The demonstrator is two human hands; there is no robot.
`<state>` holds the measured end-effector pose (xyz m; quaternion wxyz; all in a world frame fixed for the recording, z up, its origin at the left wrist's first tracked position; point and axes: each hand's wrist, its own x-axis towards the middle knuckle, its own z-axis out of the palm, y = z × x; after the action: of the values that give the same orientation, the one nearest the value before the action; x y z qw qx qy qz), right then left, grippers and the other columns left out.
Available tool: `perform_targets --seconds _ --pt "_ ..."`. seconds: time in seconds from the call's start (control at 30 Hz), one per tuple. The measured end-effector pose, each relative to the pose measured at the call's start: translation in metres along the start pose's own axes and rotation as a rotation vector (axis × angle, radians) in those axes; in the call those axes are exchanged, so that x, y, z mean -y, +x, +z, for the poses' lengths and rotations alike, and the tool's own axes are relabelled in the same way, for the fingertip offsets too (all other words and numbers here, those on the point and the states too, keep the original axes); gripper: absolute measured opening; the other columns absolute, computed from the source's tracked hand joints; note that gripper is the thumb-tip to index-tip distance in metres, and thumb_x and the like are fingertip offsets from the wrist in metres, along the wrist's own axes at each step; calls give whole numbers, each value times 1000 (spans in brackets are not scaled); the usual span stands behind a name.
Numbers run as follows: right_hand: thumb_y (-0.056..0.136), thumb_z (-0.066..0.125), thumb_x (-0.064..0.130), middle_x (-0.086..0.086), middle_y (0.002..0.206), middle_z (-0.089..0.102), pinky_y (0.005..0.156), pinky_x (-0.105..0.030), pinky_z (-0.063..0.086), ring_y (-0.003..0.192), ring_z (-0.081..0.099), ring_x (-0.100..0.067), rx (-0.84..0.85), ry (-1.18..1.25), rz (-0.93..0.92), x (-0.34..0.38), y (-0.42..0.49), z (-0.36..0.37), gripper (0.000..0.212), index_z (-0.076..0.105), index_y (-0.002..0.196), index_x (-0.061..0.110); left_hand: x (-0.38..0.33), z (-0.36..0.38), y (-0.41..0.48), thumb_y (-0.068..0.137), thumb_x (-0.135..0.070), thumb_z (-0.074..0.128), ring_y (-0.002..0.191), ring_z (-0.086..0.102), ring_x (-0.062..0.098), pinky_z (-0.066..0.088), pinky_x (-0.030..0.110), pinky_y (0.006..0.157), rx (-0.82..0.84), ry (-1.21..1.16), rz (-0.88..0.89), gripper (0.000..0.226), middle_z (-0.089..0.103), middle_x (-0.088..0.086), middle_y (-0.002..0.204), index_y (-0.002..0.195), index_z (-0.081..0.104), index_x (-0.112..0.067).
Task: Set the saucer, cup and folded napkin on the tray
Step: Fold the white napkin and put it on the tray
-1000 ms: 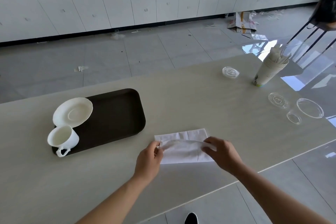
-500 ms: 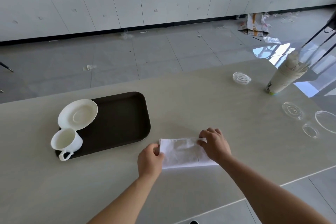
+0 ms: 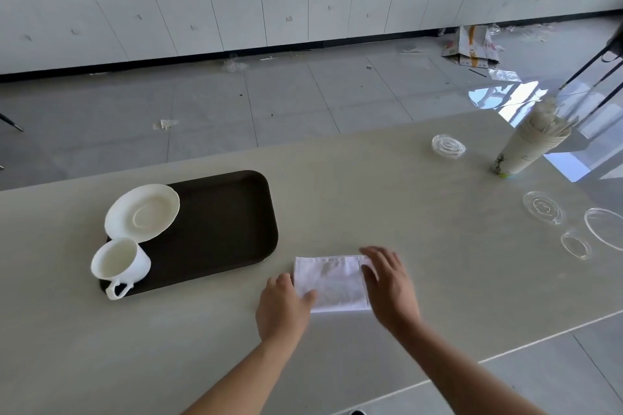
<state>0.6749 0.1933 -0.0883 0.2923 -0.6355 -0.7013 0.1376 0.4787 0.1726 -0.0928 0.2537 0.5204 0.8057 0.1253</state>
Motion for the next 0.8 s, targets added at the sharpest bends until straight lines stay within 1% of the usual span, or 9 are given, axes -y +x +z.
perform_targets --seconds 0.17,0.23,0.3,0.4,0.47,0.57,0.63,0.7,0.8 --pt "100 56 9 8 120 67 100 -25 48 108 62 -6 289 567 396 38 -28 27 35 61 133 20 -5 0 0 85 -45 71 103 65 24 54 35 78 -1 65 13 42 66 3 114 113 59 -16" --pt "100 55 9 8 114 68 92 -17 45 101 62 -1 293 634 477 39 -33 31 36 61 133 23 -8 -2 2 83 -43 73 104 66 26 55 37 79 34 47 -29 43 67 4 113 112 58 -16" --pt "100 55 9 13 115 69 89 -11 42 99 61 10 258 681 514 38 -35 28 37 62 132 26 -11 -3 6 83 -39 71 103 67 27 57 38 82 69 28 -83 40 68 4 113 111 58 -15" --pt "100 55 8 24 122 66 98 -13 41 108 56 22 192 716 564 36 -40 24 38 63 132 27 -15 -4 12 82 -35 66 103 67 29 57 37 81 104 -7 -166 37 68 6 114 111 59 -13" --pt "101 54 6 28 118 65 103 -16 40 112 56 20 165 724 601 33 -45 24 38 64 130 28 -15 -3 15 82 -35 64 104 66 31 56 37 80 119 -29 -199 37 68 8 115 111 59 -11" --pt "100 54 3 31 105 66 88 -3 42 103 59 20 194 719 647 33 -49 26 42 62 134 26 -17 -1 18 82 -31 62 105 65 33 56 38 81 125 -43 -229 35 68 11 114 109 61 -9" --pt "99 52 1 25 108 68 82 -2 43 95 58 24 203 729 675 33 -48 25 45 58 139 20 -19 -1 16 83 -30 61 103 65 34 54 38 79 119 -73 -241 32 68 11 112 107 61 -8" --pt "99 52 2 12 125 68 91 -7 40 96 58 23 207 748 686 35 -41 23 47 55 142 21 -20 0 14 83 -29 63 100 66 33 49 34 73 104 -131 -250 27 69 9 108 102 60 -10" --pt "99 49 3 15 145 51 109 -23 33 124 51 4 264 780 674 40 -27 21 54 46 149 23 -19 -2 13 83 -27 66 94 67 31 43 30 70 82 -208 -272 20 68 4 95 95 57 -14"
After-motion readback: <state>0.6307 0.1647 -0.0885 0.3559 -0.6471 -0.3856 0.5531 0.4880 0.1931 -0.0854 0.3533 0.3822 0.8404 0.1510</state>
